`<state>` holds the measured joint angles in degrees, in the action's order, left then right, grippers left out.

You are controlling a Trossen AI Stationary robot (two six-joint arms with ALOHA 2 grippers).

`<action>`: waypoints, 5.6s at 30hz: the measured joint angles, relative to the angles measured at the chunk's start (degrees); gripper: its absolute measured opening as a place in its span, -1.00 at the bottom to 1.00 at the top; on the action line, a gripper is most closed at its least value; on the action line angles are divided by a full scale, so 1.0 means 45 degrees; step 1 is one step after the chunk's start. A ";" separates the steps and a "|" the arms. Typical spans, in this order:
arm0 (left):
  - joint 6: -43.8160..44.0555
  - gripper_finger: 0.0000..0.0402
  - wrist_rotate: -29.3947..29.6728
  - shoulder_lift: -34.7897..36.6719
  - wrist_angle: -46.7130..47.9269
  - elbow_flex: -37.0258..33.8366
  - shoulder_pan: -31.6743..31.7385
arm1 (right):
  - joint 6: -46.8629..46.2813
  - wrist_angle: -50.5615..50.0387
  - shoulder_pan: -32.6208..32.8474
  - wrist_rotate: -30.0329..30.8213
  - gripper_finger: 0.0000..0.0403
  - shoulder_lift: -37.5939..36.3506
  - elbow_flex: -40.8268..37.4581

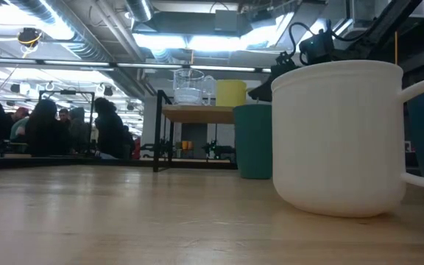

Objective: Stack small to large cups/mugs on shelf
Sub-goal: Put the yellow mug on the shelf, then put the white mug on the shelf

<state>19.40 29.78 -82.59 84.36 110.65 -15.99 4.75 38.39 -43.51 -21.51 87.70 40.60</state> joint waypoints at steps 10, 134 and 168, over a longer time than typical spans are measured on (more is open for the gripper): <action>0.0010 -0.44 0.0000 0.0000 0.0000 0.0000 0.0000 | -0.0327 0.0182 0.0000 -0.0013 0.11 -0.0268 0.0000; -0.3444 -0.44 -0.5026 -0.0894 -0.7919 -0.7009 -0.1043 | -1.8656 -1.7189 1.8445 0.7753 0.05 0.3319 0.7422; -0.4031 -0.44 -0.5021 -0.0894 -0.7979 -0.7009 -0.1127 | -1.8104 -2.1334 1.7942 0.6120 -0.42 0.6021 1.1316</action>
<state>1.26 7.18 -86.61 48.45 79.11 -21.06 -76.71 -57.62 37.23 6.03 114.80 91.52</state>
